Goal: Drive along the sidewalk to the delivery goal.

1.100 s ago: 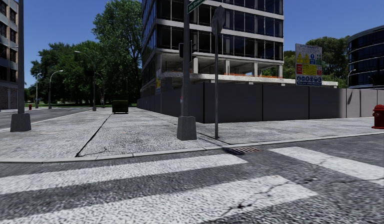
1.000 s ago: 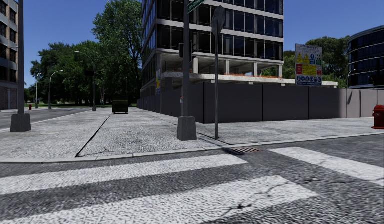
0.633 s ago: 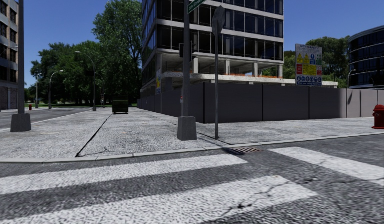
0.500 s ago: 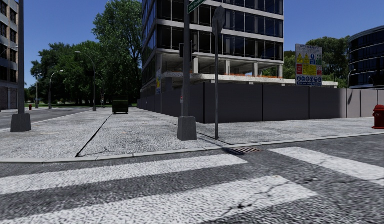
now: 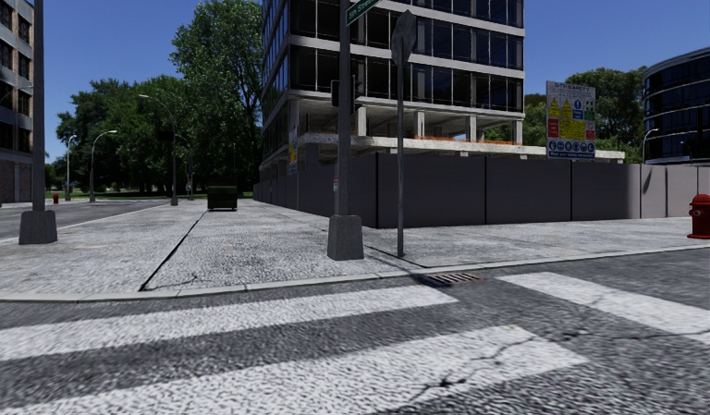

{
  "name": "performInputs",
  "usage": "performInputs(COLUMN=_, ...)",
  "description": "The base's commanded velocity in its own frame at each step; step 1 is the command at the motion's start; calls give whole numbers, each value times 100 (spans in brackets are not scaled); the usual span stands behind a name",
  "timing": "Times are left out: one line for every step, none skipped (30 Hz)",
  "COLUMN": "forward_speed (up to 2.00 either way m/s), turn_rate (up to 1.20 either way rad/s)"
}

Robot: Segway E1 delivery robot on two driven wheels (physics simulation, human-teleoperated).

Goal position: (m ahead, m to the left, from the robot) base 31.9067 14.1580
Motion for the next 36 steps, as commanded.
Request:
performInputs(forward_speed=96, turn_rate=32)
performInputs(forward_speed=96, turn_rate=32)
performInputs(forward_speed=102, turn_rate=43)
performInputs(forward_speed=103, turn_rate=47)
performInputs(forward_speed=103, turn_rate=50)
performInputs(forward_speed=104, turn_rate=54)
performInputs(forward_speed=104, turn_rate=54)
performInputs(forward_speed=104, turn_rate=55)
performInputs(forward_speed=104, turn_rate=55)
performInputs(forward_speed=104, turn_rate=55)
performInputs(forward_speed=104, turn_rate=55)
performInputs(forward_speed=104, turn_rate=55)
performInputs(forward_speed=104, turn_rate=55)
performInputs(forward_speed=104, turn_rate=55)
performInputs(forward_speed=104, turn_rate=55)
performInputs(forward_speed=104, turn_rate=55)
performInputs(forward_speed=104, turn_rate=55)
performInputs(forward_speed=104, turn_rate=55)
performInputs(forward_speed=104, turn_rate=55)
performInputs(forward_speed=104, turn_rate=55)
performInputs(forward_speed=104, turn_rate=55)
performInputs(forward_speed=105, turn_rate=55)
performInputs(forward_speed=105, turn_rate=55)
performInputs(forward_speed=106, turn_rate=55)
performInputs(forward_speed=106, turn_rate=55)
performInputs(forward_speed=107, turn_rate=55)
performInputs(forward_speed=107, turn_rate=55)
performInputs(forward_speed=107, turn_rate=55)
performInputs(forward_speed=108, turn_rate=55)
performInputs(forward_speed=108, turn_rate=55)
performInputs(forward_speed=108, turn_rate=54)
performInputs(forward_speed=108, turn_rate=50)
performInputs(forward_speed=108, turn_rate=47)
performInputs(forward_speed=108, turn_rate=47)
performInputs(forward_speed=108, turn_rate=47)
performInputs(forward_speed=110, turn_rate=46)
